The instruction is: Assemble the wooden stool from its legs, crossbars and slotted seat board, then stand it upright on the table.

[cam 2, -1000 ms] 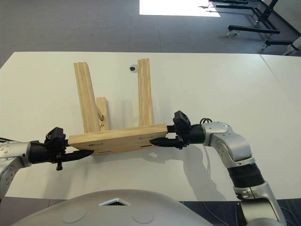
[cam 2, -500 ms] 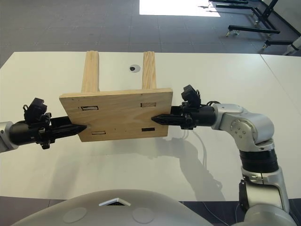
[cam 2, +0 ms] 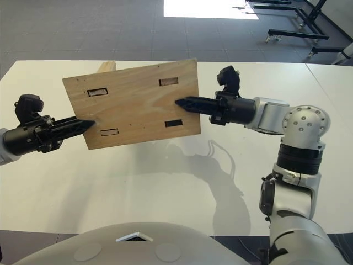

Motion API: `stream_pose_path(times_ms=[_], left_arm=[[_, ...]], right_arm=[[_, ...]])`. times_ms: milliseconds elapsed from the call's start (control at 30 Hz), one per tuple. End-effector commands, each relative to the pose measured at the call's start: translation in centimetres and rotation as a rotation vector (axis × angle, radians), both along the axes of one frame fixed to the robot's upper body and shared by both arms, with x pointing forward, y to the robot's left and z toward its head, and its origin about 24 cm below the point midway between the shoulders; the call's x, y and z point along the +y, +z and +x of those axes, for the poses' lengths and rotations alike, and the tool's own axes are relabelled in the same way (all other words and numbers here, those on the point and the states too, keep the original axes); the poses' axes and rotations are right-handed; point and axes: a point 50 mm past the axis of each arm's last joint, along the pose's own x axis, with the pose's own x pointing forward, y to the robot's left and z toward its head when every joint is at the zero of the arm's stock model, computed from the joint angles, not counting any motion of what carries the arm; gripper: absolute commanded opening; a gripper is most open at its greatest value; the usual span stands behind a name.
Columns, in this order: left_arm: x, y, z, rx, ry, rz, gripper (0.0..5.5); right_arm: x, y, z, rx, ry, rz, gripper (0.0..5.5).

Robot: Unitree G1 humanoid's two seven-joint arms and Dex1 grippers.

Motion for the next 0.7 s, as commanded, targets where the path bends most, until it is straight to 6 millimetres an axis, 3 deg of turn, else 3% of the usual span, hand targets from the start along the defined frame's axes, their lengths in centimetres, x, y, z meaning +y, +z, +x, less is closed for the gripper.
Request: stream_pose_path(times_ms=[33, 200, 533, 700], left_arm=[[-3.2, 0.3, -0.2, 0.039, -0.151, -0.063, 1.81], [-3.3, 0.7, 0.4, 0.061, -0.114, -0.085, 1.81], [-3.1, 3.1, 1.9, 0.108, -0.068, -0.216, 1.81], [-2.9, 3.0, 3.4, 0.185, 0.036, -0.244, 1.81]], right_arm=[[4.2, 1.5, 0.0, 0.000, 0.170, 0.102, 1.87], [4.9, 2.3, 0.1, 0.014, 0.160, 0.129, 1.73], [5.5, 0.7, -0.3, 0.118, 0.116, 0.076, 1.65], [5.8, 0.2, -0.3, 0.202, 0.059, 0.108, 1.57]])
